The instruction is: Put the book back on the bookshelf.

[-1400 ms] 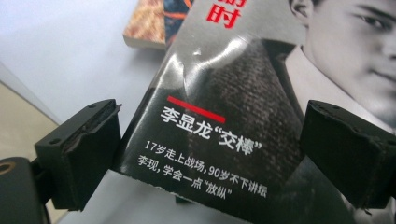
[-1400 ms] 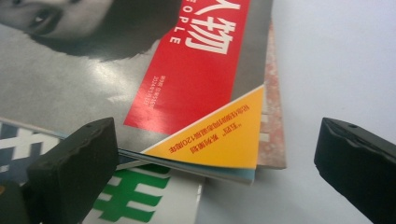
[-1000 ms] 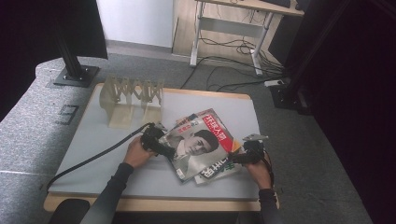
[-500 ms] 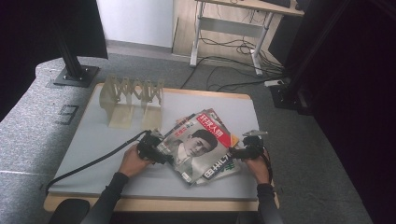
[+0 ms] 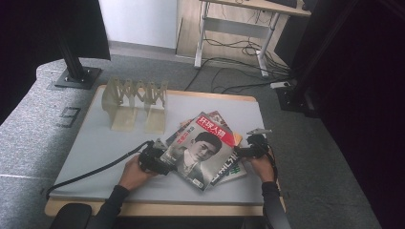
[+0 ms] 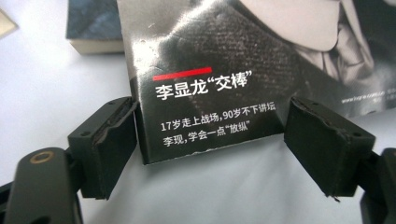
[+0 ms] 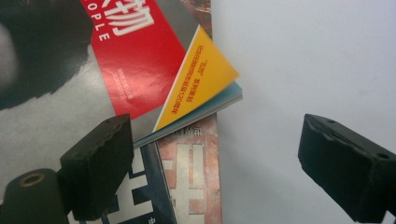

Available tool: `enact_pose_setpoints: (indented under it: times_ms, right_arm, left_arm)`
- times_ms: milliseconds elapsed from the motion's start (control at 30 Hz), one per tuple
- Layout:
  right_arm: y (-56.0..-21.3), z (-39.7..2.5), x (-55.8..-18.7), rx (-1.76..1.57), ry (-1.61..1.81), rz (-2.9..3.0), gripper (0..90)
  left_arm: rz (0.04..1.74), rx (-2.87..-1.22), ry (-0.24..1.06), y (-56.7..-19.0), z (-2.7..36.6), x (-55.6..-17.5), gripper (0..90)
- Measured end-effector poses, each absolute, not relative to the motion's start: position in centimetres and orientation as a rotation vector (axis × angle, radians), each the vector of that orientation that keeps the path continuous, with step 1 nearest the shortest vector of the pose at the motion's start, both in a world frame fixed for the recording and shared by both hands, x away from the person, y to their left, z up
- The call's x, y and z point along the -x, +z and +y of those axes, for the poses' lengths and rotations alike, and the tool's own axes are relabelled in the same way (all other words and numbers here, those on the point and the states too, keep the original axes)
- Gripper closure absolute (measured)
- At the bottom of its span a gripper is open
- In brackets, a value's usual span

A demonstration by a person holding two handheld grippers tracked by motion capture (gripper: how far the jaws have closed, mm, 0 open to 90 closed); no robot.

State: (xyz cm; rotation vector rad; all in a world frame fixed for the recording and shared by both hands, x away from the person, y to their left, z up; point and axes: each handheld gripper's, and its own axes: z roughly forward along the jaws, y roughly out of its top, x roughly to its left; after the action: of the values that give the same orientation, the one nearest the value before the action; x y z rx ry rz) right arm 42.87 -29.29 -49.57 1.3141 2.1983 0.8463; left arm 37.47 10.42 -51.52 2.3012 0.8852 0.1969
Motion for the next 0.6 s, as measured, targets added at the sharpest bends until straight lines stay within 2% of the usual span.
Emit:
enact_pose_setpoints:
  times_ms: [600]
  right_arm:
    - [-49.1,-28.5,-43.0,-1.334,0.955,2.242,11.2]
  left_arm:
    - [0.857,-2.300,0.218,-51.8,9.8,-36.0,21.4]
